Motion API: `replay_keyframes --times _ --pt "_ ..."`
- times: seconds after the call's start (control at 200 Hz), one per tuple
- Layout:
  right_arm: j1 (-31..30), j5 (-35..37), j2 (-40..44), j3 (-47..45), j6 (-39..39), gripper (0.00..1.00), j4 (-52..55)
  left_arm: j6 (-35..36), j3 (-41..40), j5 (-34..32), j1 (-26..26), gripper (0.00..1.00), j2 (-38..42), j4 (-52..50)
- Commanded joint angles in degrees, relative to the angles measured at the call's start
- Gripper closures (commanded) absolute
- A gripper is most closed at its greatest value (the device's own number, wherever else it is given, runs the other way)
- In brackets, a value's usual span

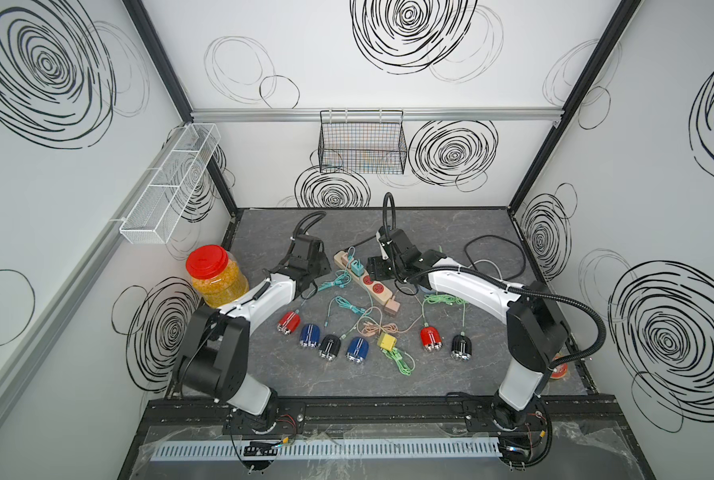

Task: Unplug the electric shaver
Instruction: Remove the plug from the socket.

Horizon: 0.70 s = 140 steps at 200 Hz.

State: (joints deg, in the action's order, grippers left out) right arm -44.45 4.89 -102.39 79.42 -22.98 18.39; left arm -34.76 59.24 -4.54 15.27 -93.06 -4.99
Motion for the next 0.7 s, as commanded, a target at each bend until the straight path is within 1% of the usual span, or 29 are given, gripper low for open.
replay_keyframes --times 0.0,0.075,0.185,0.265,0.335,0.37,0.5,0.696 --pt "-1.1 1.3 -1.0 3.7 3.5 0.27 0.2 -0.5 5.8 6.4 -2.1 0.71 -6.0 1.3" --pt "-1.9 2.2 -3.0 6.2 5.3 0.27 1.2 -1.2 9.4 6.9 -2.6 0.77 -9.3 1.1" --pt "-3.0 4.4 -6.9 11.4 7.0 0.28 4.5 -0.9 14.8 7.7 -3.1 0.82 -14.2 -1.1" --pt "-3.5 6.1 -9.3 14.2 8.3 0.29 5.6 -1.6 17.7 9.9 -3.6 0.91 -17.2 -1.2" --pt "-3.6 7.0 -11.0 16.0 9.1 0.29 6.4 -2.7 20.0 13.2 -4.0 0.99 -19.9 -0.9" --pt "-3.6 7.6 -11.8 16.6 9.6 0.29 6.5 -2.8 21.2 14.2 -4.0 1.0 -21.0 -1.2" --pt "-3.2 7.5 -13.8 16.9 11.2 0.28 5.9 -4.5 23.0 17.0 -4.2 1.0 -24.1 -1.0" --pt "-2.9 5.4 -14.8 13.4 12.6 0.3 1.7 -6.8 21.6 19.2 -4.2 1.0 -25.2 2.0"
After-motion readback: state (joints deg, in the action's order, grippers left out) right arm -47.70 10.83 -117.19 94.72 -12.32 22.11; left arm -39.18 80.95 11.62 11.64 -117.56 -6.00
